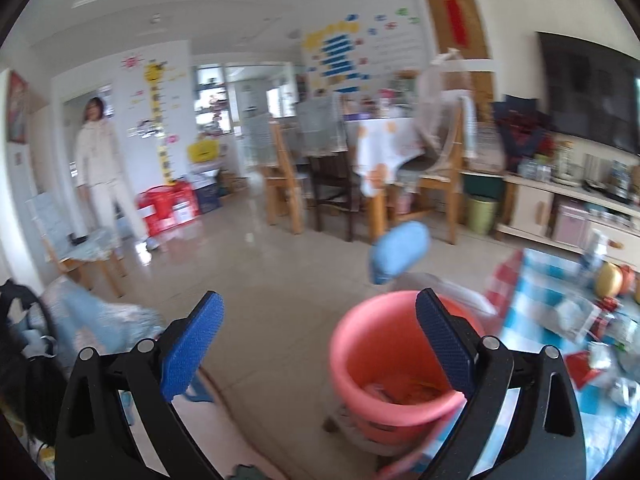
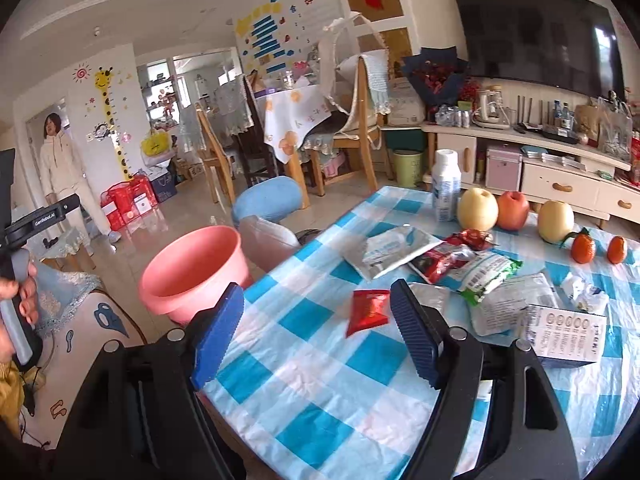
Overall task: Collect trash
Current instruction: 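Swing both tools back from the bucket toward the table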
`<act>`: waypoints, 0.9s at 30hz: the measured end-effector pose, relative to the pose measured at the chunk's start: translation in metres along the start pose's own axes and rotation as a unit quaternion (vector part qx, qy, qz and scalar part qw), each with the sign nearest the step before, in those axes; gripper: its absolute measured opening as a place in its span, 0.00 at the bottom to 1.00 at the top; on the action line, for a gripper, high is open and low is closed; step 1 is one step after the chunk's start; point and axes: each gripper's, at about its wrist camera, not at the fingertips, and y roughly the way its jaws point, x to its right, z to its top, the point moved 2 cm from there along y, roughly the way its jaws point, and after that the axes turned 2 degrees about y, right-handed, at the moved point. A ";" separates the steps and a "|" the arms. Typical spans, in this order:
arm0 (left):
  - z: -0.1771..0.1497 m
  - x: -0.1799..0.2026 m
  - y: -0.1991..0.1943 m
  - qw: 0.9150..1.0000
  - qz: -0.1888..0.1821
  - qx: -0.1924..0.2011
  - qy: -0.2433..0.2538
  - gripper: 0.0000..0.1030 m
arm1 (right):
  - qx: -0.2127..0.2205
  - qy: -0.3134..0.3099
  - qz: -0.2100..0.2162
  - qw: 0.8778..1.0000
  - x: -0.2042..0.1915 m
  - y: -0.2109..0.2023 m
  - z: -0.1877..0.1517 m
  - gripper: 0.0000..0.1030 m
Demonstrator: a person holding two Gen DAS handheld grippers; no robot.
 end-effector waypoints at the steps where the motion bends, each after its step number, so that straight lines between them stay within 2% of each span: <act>1: -0.003 0.020 -0.004 1.000 -0.024 -0.001 0.007 0.93 | 0.002 0.005 -0.005 1.000 0.007 -0.003 0.001 0.74; 2: -0.006 0.040 -0.009 0.999 -0.049 0.000 0.018 0.93 | 0.004 0.009 -0.009 1.000 0.012 -0.006 0.001 0.74; 8: -0.025 0.137 -0.039 0.989 -0.136 -0.004 0.058 0.93 | 0.029 0.037 -0.045 0.998 0.057 -0.029 0.008 0.78; 14: -0.044 0.216 -0.065 0.972 -0.210 -0.009 0.104 0.93 | 0.033 0.066 -0.082 0.994 0.103 -0.045 0.008 0.79; 20: -0.063 0.266 -0.079 0.954 -0.265 -0.040 0.134 0.93 | 0.015 0.083 -0.118 0.989 0.144 -0.044 -0.001 0.79; 23: -0.069 0.286 -0.088 0.947 -0.278 -0.038 0.157 0.93 | 0.015 0.085 -0.117 0.989 0.152 -0.047 -0.003 0.80; 24: -0.072 0.290 -0.091 0.945 -0.282 -0.034 0.162 0.93 | 0.014 0.083 -0.116 0.990 0.155 -0.047 -0.003 0.84; 27: -0.086 0.300 -0.090 0.938 -0.301 -0.054 0.165 0.93 | 0.009 0.085 -0.118 0.989 0.165 -0.046 -0.006 0.85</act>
